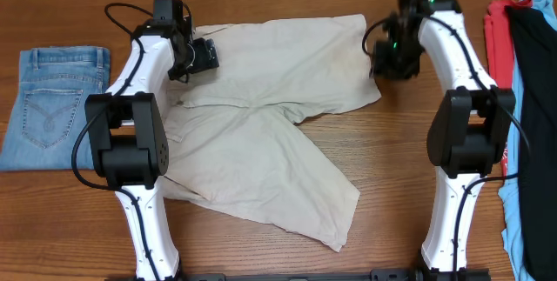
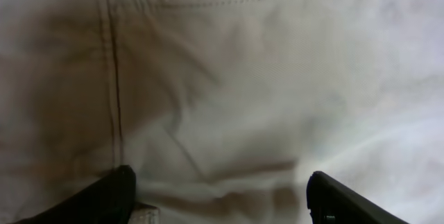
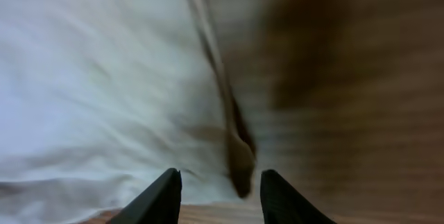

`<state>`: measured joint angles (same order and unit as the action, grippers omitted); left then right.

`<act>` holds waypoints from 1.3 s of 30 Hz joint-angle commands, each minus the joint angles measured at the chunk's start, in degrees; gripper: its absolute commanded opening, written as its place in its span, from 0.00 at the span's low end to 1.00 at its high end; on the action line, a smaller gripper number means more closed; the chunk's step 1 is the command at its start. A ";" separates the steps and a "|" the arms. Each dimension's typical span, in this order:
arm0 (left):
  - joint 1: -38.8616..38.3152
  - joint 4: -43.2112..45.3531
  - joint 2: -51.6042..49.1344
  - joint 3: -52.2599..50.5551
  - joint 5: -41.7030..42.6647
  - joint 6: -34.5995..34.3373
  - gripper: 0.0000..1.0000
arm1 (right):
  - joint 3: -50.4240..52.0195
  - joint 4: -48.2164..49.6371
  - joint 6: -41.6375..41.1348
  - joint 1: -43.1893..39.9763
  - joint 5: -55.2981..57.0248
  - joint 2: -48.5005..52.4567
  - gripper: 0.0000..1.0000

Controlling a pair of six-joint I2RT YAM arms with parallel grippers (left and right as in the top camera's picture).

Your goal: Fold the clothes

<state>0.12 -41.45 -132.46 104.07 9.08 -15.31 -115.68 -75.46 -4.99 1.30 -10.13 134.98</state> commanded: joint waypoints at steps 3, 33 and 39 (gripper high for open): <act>0.70 -2.97 -2.01 0.55 -2.01 -0.07 0.83 | 5.77 0.22 -2.78 -0.20 1.09 0.81 0.42; 0.61 -4.61 -2.01 0.55 -2.05 1.20 0.72 | 8.59 1.84 -10.29 -7.39 6.84 0.46 0.04; 0.61 -3.32 -2.01 0.72 -1.99 1.44 0.75 | 8.35 1.42 -10.21 -7.19 7.48 0.39 0.09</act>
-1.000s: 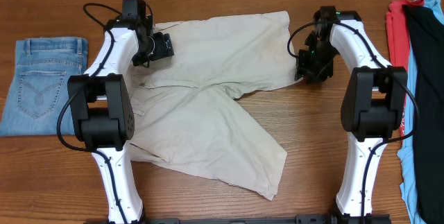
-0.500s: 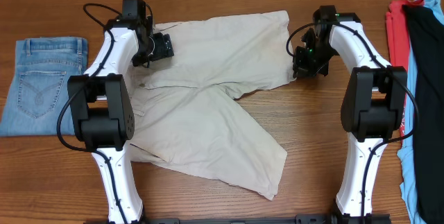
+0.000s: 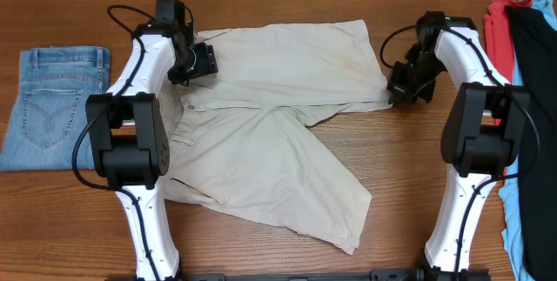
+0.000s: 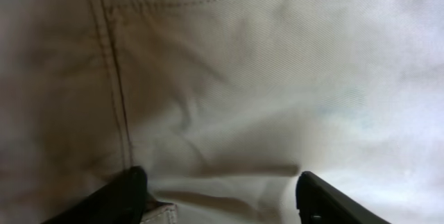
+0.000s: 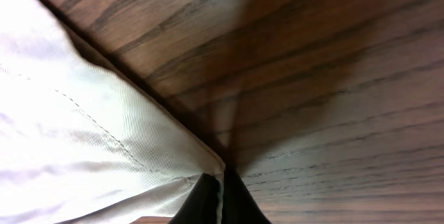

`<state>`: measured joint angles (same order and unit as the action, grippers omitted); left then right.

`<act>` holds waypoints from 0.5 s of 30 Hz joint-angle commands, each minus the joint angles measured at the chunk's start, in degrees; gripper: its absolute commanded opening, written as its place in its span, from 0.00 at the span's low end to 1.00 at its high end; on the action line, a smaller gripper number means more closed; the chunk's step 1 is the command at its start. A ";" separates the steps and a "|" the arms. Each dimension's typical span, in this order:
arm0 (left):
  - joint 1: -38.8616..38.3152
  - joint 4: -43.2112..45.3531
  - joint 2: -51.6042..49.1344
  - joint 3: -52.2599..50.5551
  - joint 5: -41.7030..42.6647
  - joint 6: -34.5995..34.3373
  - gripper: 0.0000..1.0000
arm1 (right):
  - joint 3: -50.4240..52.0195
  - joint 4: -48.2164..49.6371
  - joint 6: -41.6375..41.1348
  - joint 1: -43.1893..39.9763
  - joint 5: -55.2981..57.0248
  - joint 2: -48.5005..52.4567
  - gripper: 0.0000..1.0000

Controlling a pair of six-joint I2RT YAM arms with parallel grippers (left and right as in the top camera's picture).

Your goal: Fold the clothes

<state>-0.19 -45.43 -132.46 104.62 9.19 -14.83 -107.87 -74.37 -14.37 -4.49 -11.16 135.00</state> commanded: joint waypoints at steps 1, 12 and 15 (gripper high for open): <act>0.92 0.76 -1.99 0.63 -1.86 1.18 0.77 | 0.20 0.35 -0.44 -1.36 8.46 0.33 0.11; 1.01 -16.90 -1.79 25.11 -2.99 4.17 1.00 | -19.06 -5.97 2.93 -1.64 7.72 -5.73 0.24; 0.66 -26.75 -1.77 32.35 -3.02 4.13 1.00 | -22.29 -8.39 4.04 -1.40 7.69 -9.14 0.24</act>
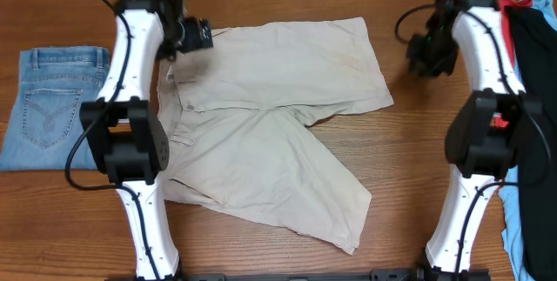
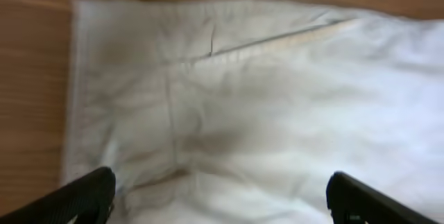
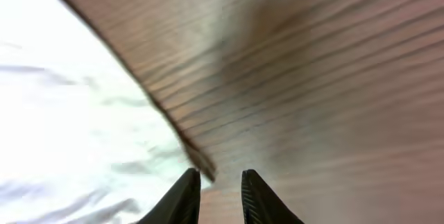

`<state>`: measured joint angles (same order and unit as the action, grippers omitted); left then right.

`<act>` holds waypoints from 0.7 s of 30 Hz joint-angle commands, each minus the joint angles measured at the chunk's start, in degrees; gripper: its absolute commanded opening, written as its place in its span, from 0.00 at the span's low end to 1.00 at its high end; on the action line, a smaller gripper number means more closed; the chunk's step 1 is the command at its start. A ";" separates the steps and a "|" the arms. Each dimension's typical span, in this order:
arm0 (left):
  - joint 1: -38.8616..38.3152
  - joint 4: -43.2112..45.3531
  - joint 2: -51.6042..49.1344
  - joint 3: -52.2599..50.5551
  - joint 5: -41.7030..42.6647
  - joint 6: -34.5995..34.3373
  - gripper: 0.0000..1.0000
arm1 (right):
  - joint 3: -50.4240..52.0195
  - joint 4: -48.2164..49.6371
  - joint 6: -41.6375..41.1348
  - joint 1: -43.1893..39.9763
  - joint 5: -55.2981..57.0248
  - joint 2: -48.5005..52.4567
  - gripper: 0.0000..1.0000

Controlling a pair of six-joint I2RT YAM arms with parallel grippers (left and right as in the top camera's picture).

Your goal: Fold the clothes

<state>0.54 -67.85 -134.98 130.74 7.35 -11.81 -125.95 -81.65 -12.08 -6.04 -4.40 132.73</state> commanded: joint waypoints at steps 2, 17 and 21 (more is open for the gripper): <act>-0.59 -12.11 0.74 9.88 -1.20 1.11 1.00 | -4.63 -2.75 1.88 0.31 0.90 -9.86 0.24; -10.56 -28.96 0.74 7.32 -5.46 -0.26 1.00 | 3.89 -6.86 12.35 10.43 -9.14 -14.73 0.27; -11.43 -28.96 0.74 3.17 -5.46 -2.62 1.00 | 12.22 1.14 11.85 14.23 -9.20 -14.73 0.27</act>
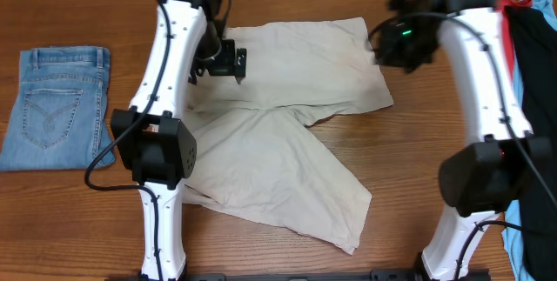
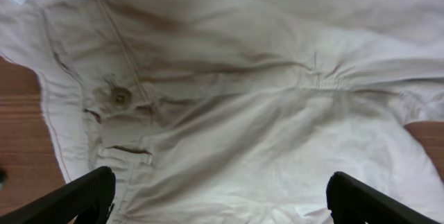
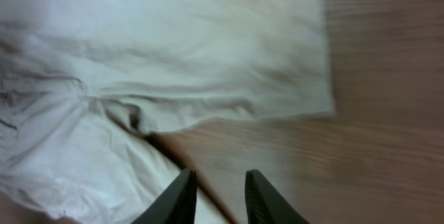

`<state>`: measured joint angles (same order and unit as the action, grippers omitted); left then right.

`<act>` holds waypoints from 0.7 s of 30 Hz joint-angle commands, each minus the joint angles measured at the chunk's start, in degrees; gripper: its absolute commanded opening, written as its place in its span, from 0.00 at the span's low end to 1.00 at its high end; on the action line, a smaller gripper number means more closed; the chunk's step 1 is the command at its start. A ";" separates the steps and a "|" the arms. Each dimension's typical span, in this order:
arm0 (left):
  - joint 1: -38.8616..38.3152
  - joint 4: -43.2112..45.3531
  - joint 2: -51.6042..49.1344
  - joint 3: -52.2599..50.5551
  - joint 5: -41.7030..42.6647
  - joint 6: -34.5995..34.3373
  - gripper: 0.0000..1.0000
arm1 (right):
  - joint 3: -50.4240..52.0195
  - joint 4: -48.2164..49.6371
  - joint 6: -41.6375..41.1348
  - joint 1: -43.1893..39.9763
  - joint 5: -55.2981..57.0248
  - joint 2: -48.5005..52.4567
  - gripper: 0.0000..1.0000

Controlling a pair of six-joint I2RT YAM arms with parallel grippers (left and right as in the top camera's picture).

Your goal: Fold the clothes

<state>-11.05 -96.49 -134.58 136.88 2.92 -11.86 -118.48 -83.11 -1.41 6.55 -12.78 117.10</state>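
Observation:
Beige shorts (image 1: 287, 90) lie spread on the wooden table, one leg pointing right, the other angled toward the front right. My left gripper (image 1: 228, 62) hovers open above the waistband end; the left wrist view shows its fingers far apart (image 2: 222, 203) over the button (image 2: 120, 97) and fly. My right gripper (image 1: 392, 50) hangs above the upper leg's hem. In the right wrist view its jaws (image 3: 216, 200) stand a little apart with nothing between them, over the shorts (image 3: 173, 57) and bare wood.
Folded blue jeans (image 1: 57, 107) lie at the table's left edge. A pile of red, black and light blue clothes (image 1: 522, 63) sits at the right edge. Bare wood (image 1: 418, 168) shows in front of the shorts.
My left gripper has moved from the far left corner of the shorts to above the waistband, still open. My right gripper has moved left from beside the hem to above it.
First my left gripper sat low on the waistband, jaws apart, and my right stood open at the upper leg's hem. Then the right was shut on that hem, which lay farther right. Then both were off the cloth; now both hover open above the flatter shorts.

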 commanded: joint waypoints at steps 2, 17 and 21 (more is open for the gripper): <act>0.09 -0.24 0.35 -5.81 -1.20 -3.21 1.00 | 9.03 6.38 0.98 2.58 -1.11 0.90 0.27; 0.15 12.96 0.35 -27.80 -2.05 -3.87 0.93 | 29.40 29.31 1.03 5.92 -1.42 2.21 0.29; 0.13 19.23 0.33 -32.46 -2.01 -3.85 0.79 | 29.40 29.57 1.03 5.92 0.00 2.75 0.33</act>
<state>-11.16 -80.12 -134.61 107.44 1.34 -15.14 -89.38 -54.04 -0.67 12.47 -13.69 119.24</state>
